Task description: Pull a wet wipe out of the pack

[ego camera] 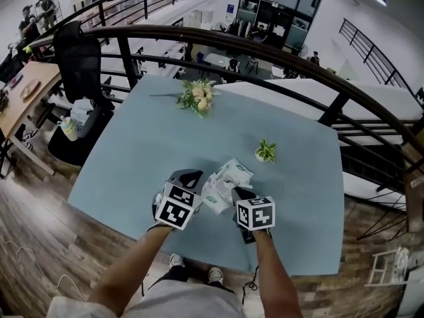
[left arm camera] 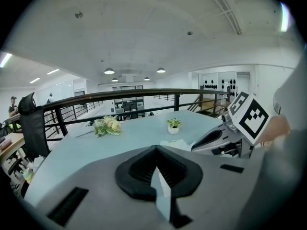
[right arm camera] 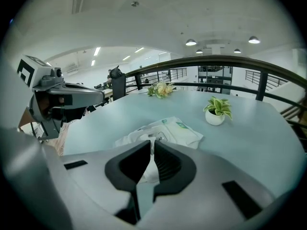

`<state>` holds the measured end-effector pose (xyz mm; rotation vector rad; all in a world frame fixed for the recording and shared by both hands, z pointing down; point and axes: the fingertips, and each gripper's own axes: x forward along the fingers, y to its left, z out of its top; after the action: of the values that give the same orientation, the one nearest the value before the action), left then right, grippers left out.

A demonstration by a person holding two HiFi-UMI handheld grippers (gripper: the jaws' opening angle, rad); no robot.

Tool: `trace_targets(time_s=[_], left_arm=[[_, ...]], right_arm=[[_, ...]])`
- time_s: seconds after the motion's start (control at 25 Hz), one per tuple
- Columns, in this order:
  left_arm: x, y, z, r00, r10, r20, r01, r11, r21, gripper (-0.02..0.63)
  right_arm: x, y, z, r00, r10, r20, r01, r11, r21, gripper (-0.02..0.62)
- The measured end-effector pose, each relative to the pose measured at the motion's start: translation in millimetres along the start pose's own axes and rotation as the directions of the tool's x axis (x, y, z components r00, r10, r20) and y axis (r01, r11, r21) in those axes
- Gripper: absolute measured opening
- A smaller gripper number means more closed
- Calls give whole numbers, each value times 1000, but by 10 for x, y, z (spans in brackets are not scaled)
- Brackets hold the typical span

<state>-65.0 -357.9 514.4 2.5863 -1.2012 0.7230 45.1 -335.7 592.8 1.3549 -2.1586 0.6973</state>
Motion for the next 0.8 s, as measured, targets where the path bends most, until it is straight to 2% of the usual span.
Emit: trace_targets(time_s=[0.24, 0.8], left_arm=[[-25, -24, -4, 1000, -1, -1, 1, 1000, 5, -6], [-65, -27, 11, 1000, 11, 4, -11, 1000, 22, -7]], right_arm=[[-1, 38, -26, 1000, 8, -7, -8, 1000, 4, 9], [-62, 54, 53, 1000, 8, 21, -9, 1000, 6, 6]])
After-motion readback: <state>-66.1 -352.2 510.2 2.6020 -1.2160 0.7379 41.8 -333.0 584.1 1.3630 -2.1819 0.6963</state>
